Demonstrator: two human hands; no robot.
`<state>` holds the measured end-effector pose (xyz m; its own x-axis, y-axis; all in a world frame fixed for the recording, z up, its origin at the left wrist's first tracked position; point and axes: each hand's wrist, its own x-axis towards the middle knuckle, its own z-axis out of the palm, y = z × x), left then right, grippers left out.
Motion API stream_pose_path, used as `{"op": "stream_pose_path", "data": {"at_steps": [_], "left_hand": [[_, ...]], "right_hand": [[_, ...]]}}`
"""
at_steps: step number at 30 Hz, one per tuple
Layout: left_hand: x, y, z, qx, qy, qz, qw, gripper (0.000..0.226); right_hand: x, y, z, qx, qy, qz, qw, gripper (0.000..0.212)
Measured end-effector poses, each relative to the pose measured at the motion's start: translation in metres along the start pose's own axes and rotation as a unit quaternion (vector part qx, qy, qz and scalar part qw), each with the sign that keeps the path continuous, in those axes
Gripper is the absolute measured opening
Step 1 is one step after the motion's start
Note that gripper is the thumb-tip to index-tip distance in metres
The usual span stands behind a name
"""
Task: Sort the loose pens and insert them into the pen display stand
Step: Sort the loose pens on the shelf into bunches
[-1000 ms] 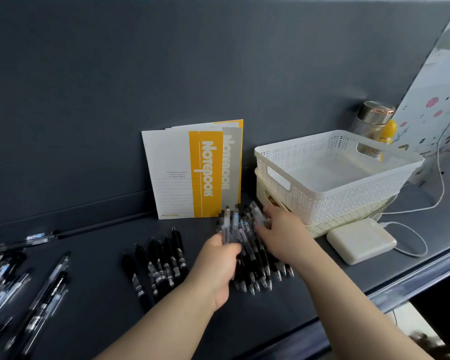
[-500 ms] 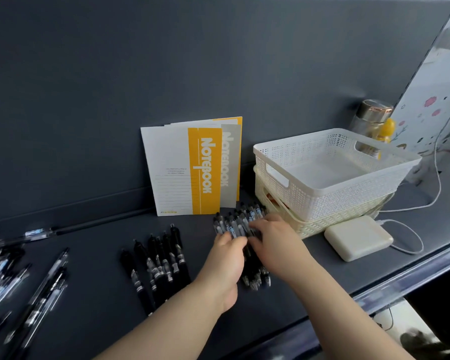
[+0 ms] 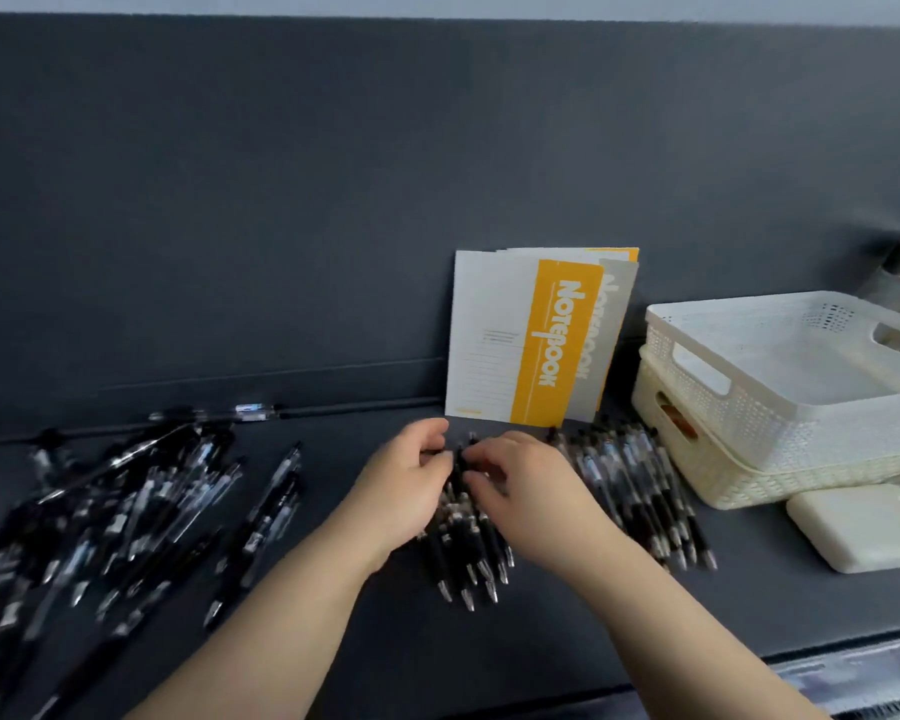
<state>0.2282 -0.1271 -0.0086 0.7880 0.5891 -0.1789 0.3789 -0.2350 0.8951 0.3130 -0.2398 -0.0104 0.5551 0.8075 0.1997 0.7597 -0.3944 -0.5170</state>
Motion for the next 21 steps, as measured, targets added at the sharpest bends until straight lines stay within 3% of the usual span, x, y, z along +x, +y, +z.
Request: {"op": "stream_pose_path", "data": {"at_steps": [7, 10, 17, 21], "left_hand": [[-0.026, -0.06, -0.101, 0.26, 0.094, -0.008, 0.961, 0.04], [-0.04, -0.078, -0.138, 0.331, 0.118, -0.037, 0.935, 0.041], [-0.056, -0.106, -0.187, 0.388, 0.132, -0.078, 0.909, 0.046], [-0.043, -0.115, -0.197, 0.405, 0.106, -0.094, 0.903, 0.058]], "right_hand": [[0.026, -0.076, 0.075, -0.002, -0.127, -0.022, 0.992, 0.032], [0.034, -0.102, 0.099, -0.016, -0.135, 0.006, 0.991, 0.031], [0.046, -0.138, 0.128, -0.021, -0.155, 0.062, 0.986, 0.043], [0.052, -0.145, 0.137, -0.006, -0.126, 0.092, 0.988, 0.042]]}}
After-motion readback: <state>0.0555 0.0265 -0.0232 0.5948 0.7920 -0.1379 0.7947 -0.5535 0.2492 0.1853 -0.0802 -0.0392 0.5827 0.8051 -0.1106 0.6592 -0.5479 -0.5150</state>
